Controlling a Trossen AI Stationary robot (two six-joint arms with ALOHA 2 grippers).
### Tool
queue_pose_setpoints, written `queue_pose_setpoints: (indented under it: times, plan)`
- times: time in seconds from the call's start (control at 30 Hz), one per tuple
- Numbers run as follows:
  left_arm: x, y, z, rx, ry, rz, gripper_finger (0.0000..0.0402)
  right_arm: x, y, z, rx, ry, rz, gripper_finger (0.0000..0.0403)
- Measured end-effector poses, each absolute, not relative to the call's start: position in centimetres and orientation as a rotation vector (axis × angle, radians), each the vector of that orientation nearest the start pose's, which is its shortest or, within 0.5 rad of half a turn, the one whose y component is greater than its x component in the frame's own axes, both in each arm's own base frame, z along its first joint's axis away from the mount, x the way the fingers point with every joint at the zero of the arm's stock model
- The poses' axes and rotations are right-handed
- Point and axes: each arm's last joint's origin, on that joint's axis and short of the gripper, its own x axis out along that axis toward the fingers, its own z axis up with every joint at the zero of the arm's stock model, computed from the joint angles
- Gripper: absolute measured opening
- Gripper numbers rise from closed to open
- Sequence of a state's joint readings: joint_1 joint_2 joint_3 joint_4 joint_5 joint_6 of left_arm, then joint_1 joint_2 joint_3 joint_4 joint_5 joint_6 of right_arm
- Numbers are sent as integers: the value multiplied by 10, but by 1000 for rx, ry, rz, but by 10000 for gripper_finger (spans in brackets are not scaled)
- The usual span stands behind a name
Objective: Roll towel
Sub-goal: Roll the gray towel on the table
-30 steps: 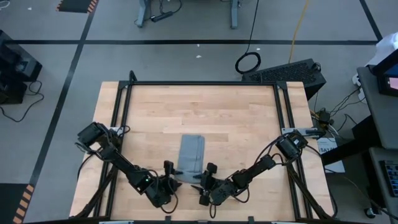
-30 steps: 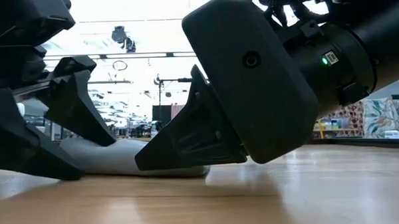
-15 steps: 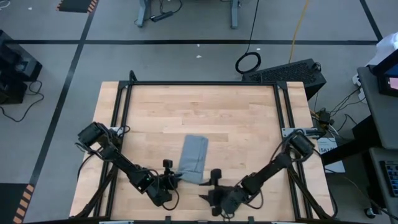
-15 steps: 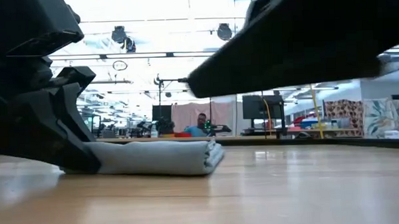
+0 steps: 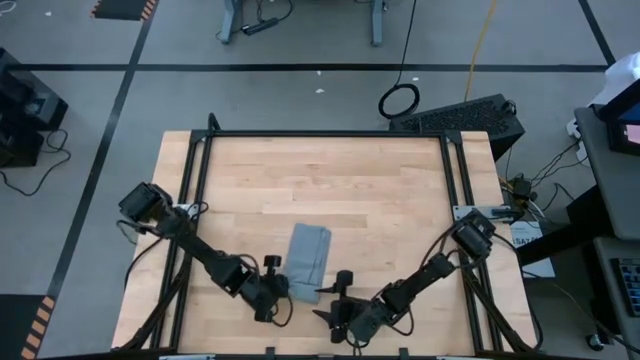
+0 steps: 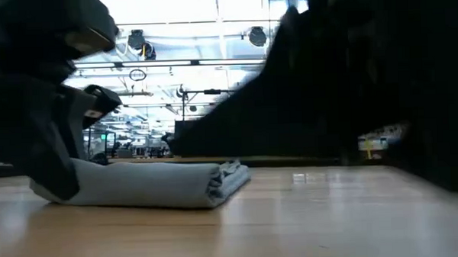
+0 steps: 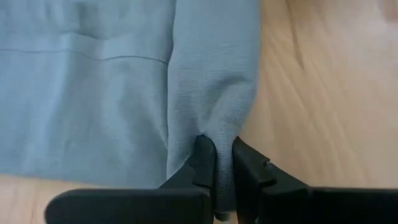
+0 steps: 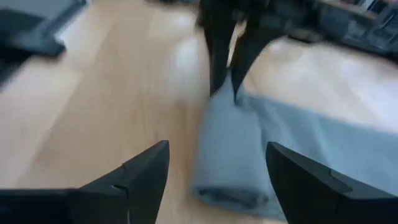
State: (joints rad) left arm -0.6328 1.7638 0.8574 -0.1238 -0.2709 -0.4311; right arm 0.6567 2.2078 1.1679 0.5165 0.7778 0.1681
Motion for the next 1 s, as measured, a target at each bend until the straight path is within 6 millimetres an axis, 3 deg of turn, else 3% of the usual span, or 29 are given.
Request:
queue_pose_setpoints:
  times: [0.5, 0.73, 1.0]
  plan:
    - [274, -155, 135, -178, 1067, -172, 25, 368, 217, 77, -39, 510, -130, 241]
    - [275, -150, 136, -189, 1078, -167, 29, 373, 208, 77, 43, 540, -103, 165]
    - [274, -151, 136, -149, 1066, -151, 96, 375, 203, 77, 185, 561, -118, 79]
